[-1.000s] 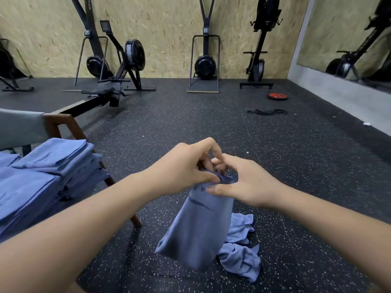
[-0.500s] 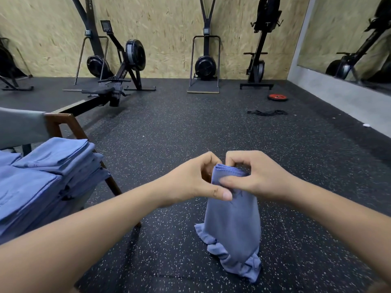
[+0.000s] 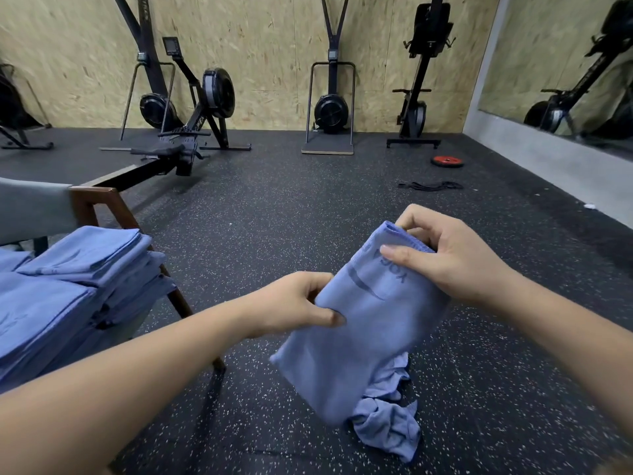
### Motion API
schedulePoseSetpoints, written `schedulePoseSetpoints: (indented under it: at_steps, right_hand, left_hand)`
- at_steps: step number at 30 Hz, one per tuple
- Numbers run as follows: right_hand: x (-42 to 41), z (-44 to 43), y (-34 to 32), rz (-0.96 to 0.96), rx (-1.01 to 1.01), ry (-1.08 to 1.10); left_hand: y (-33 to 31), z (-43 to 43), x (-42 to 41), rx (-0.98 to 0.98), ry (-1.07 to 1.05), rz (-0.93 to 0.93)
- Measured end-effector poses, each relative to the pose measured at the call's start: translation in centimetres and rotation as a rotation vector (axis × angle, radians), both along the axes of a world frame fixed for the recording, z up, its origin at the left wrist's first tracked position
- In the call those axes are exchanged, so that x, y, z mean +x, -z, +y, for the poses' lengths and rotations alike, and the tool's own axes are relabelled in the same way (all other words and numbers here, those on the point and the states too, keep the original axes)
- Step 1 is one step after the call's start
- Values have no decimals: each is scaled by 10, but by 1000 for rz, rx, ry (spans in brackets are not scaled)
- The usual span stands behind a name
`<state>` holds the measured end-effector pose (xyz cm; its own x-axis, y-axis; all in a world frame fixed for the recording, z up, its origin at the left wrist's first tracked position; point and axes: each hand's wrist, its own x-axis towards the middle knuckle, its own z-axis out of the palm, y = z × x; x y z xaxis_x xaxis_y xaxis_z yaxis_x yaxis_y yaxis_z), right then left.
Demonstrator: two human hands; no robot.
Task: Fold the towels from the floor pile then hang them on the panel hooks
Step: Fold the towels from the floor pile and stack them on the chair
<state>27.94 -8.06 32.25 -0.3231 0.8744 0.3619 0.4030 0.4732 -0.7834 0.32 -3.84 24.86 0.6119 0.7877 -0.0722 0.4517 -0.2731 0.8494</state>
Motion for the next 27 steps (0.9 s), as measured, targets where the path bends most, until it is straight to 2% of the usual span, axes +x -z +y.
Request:
schedulePoseSetpoints:
  at_steps: [5, 7, 10, 13, 19, 23, 27]
  right_hand:
    - [9, 2, -2, -27, 36, 64]
    - [12, 5, 0, -35, 52, 86]
    - [16, 8, 1, -51, 95, 135]
    - [23, 11, 0, -23, 125, 239]
    - [41, 22, 7, 91, 159, 408]
    - [48, 27, 12, 114, 225, 517]
    - [52, 33, 18, 137, 250, 579]
  left_hand:
    - [-6, 1, -7, 36, -32, 17]
    - [-6, -1, -10, 32, -5, 109]
    - [-1, 4, -16, 152, -12, 341]
    - [0, 13, -29, 158, -69, 384]
    - [-7, 29, -61, 39, -205, 84]
    - [-15, 33, -70, -80, -306, -235]
    - [-21, 36, -70, -144, -419, -435]
